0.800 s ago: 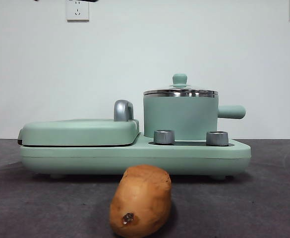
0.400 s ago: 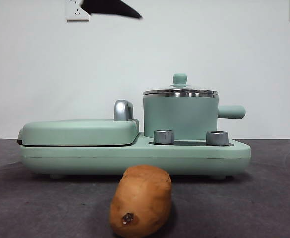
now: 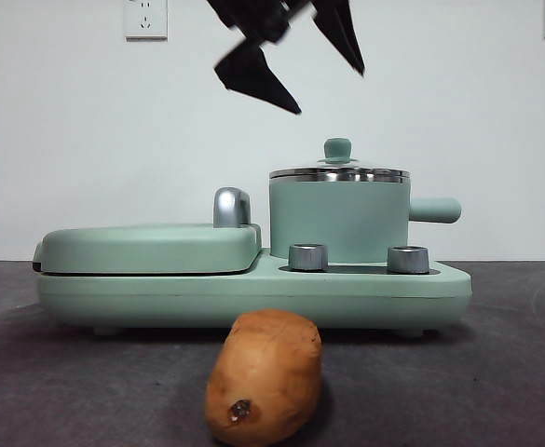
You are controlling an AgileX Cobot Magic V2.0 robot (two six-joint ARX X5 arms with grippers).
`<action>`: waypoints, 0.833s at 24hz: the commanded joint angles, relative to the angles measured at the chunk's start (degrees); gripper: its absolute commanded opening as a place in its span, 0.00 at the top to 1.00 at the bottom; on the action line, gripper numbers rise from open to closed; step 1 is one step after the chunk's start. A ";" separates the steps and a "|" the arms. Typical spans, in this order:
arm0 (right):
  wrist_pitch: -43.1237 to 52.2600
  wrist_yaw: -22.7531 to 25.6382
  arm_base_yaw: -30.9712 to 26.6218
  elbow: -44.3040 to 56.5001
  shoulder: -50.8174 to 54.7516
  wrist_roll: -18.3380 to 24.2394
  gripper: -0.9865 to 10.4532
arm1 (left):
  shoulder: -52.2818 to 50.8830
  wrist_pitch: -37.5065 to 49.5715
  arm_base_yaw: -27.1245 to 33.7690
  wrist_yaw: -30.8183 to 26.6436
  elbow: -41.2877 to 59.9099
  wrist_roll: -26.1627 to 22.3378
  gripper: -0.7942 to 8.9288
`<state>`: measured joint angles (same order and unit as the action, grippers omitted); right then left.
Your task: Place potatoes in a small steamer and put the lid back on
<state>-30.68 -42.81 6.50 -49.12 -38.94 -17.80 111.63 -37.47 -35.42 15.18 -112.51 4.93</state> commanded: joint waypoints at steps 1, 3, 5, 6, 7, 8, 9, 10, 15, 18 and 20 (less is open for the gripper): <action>0.33 1.88 0.22 -1.01 -0.31 1.25 0.40 | 4.15 0.35 -1.09 -3.13 -5.14 -1.25 0.41; 0.00 4.44 0.24 -1.01 -0.31 2.89 0.40 | 6.40 0.24 -1.53 -4.81 -7.15 -1.09 0.41; -0.59 7.28 0.28 -1.01 -0.31 4.17 0.40 | 7.80 0.20 -2.01 -5.29 -7.54 -1.16 0.41; -1.09 8.63 0.28 -1.01 -0.31 5.01 0.40 | 8.46 0.00 -2.23 -6.23 -7.54 -1.20 0.41; -1.46 9.25 0.28 -0.98 -0.31 5.44 0.40 | 8.90 -0.46 -2.36 -7.54 -7.54 -1.40 0.41; -1.62 9.33 0.28 -0.98 -0.31 5.44 0.40 | 9.38 -0.77 -2.54 -8.33 -7.54 -2.08 0.41; -1.62 9.31 0.28 -0.98 -0.31 5.44 0.40 | 9.53 -0.96 -2.60 -8.33 -7.54 -2.69 0.41; -1.62 9.33 0.28 -0.98 -0.31 5.44 0.40 | 9.86 -0.81 -2.73 -8.33 -7.54 -3.21 0.41; -1.62 9.33 0.28 -0.98 -0.31 5.44 0.40 | 11.61 -1.64 -2.91 -8.33 -7.54 -4.33 0.42; -1.62 9.31 0.28 -0.98 -0.31 5.44 0.40 | 12.48 -1.55 -3.34 -10.75 -7.54 -5.49 0.46; -1.62 9.31 0.28 -0.98 -0.31 5.42 0.40 | 12.48 -1.40 -3.96 -12.39 -7.54 -7.82 0.53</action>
<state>-32.60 -33.54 6.66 -49.12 -38.94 -13.23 121.99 -39.11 -38.46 2.87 -118.43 -0.97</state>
